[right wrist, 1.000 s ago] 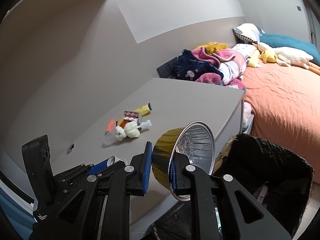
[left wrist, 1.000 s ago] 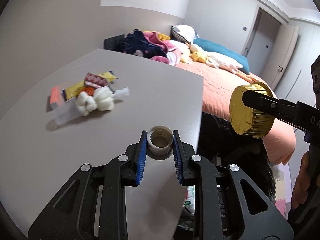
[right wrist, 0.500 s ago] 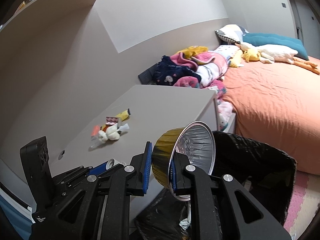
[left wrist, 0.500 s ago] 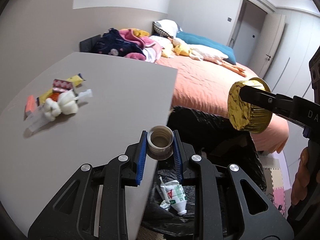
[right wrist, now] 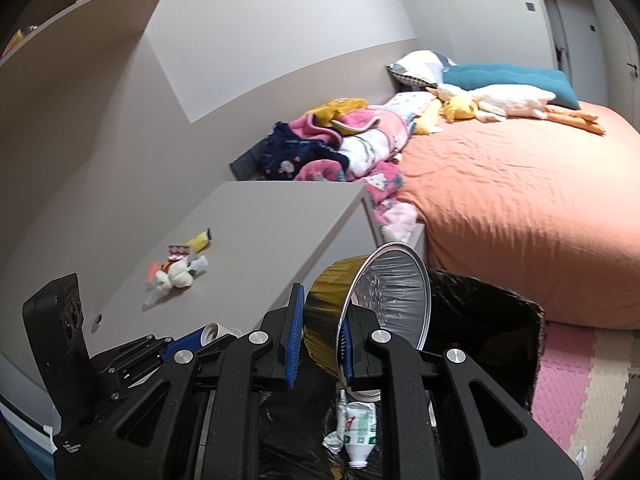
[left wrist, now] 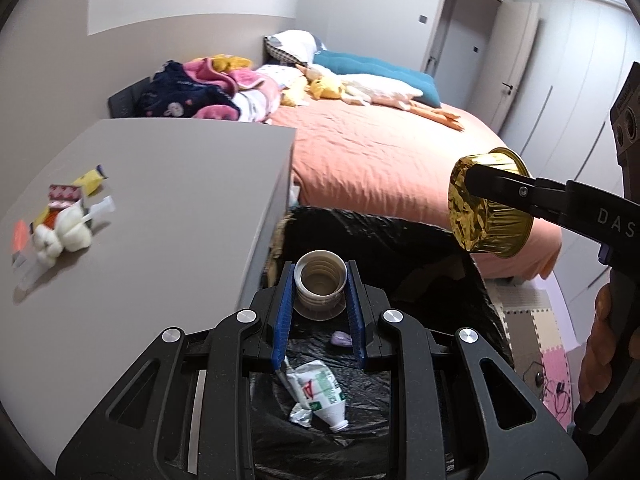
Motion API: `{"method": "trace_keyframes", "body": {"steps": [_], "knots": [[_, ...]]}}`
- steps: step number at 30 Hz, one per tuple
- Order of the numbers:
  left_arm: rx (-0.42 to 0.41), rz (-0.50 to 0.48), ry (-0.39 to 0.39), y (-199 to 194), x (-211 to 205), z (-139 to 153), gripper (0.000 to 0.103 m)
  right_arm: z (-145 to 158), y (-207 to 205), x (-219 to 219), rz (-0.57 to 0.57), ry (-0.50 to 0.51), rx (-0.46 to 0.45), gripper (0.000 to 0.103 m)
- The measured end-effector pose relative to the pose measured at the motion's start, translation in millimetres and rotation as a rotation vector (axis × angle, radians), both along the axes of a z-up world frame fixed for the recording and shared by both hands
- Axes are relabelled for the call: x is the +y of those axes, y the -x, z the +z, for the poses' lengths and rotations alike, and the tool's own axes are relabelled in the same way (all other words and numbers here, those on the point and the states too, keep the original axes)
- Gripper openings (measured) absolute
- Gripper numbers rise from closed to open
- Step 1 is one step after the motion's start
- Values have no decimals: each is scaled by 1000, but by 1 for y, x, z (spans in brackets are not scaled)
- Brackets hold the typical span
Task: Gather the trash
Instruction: 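Carry the foil cup and small white cup over the black bin with both tools, then open the left tool to drop the small white cup while the right tool releases the foil cup, then move both open tools from the bin back to the trash pile on the table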
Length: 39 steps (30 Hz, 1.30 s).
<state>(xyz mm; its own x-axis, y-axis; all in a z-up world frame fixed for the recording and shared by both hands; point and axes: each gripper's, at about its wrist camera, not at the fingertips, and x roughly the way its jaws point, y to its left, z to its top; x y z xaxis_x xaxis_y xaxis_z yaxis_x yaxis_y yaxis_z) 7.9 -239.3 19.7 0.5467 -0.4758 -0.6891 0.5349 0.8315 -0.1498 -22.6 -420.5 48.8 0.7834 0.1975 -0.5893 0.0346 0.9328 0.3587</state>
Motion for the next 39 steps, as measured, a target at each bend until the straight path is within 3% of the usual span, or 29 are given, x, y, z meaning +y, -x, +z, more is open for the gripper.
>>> {"method": "trace_keyframes", "body": {"steps": [18,19,20,21,22,23,24,39], "knots": [[82,-99,-48,-10,-46,-22,25,-23,-3,-36,-97,20,106,18],[92,-93,-56,-11,-46,-23,27,-24,-4,-37,-104,25,120,19],[104,-82,-69,-14,-44,-23,49,-24,-6,-37,-107,29,133,27],[105,-72,-78,-13,-44,-24,67,-24,-6,-37,-108,33,138,46],[97,-56,-92,-13,-43,-22,97,-23,-6,-35,-114,49,141,55],[80,-47,-93,-12,-41,-19,97,-21,-6,-34,-123,68,144,69],[73,-46,-95,-12,-40,-18,97,-19,-6,-32,-136,97,143,71],[51,-1,-98,-15,-23,-12,97,-16,-11,-20,-113,122,152,71]]}}
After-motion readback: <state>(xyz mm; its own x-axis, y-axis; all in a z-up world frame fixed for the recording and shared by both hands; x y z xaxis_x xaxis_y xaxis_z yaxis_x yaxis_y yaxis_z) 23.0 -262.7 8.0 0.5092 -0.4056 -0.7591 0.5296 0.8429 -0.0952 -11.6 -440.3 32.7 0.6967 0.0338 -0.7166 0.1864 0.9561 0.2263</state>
